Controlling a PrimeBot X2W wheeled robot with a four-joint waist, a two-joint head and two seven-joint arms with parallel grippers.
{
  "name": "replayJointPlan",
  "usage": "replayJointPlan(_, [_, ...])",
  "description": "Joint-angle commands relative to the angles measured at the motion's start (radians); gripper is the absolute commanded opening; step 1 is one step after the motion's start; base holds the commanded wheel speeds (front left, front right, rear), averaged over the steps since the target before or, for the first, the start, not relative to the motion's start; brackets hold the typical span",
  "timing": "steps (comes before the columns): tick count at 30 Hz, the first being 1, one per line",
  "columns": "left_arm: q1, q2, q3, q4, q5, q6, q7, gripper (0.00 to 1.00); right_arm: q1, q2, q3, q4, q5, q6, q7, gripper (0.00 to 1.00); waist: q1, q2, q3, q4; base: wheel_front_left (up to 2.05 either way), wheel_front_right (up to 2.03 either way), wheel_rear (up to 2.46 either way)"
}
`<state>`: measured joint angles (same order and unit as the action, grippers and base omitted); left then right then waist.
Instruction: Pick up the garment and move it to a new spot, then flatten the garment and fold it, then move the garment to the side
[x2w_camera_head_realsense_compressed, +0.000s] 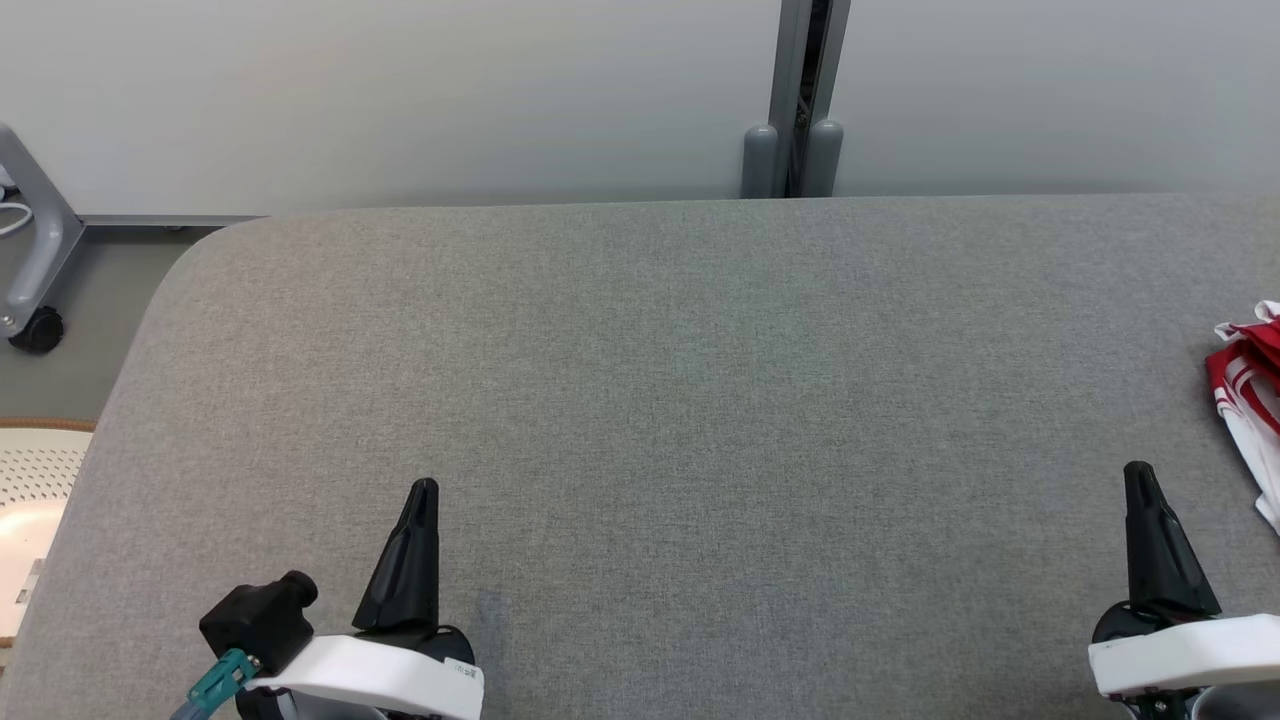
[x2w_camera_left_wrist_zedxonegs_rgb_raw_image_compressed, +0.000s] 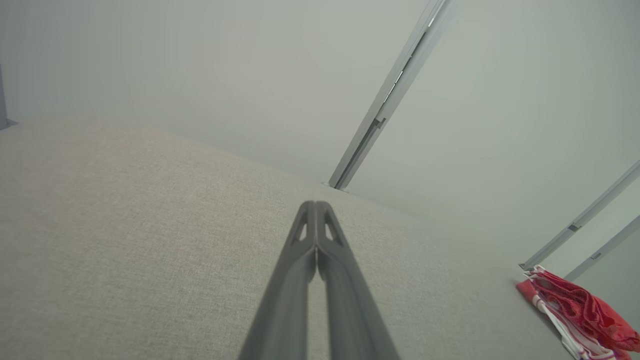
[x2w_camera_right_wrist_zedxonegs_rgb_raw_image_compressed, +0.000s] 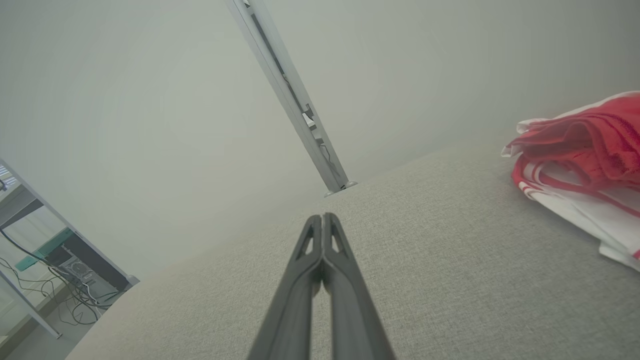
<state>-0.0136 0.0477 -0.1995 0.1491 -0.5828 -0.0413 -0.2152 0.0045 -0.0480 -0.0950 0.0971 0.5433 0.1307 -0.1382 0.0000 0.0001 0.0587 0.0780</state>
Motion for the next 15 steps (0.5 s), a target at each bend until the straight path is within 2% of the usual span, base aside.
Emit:
replayJointPlan(1, [-0.035, 0.002, 0.004, -0.003, -0.042, -0.007, 0.003, 0.0, -0.026, -0.015, -0.014, -0.008, 0.043, 0.0, 0.013, 0.0, 0.0, -0.0001, -0.001, -0.001, 0.0, 0.0, 0.0])
replayJointPlan(15, [-0.072, 0.003, 0.005, 0.033, -0.249, -0.024, 0.029, 0.0, -0.037, -0.024, -0.06, 0.02, 0.256, 0.0, 0.089, 0.0, 0.0, -0.0001, -0.008, -0.011, 0.0, 0.0, 0.0])
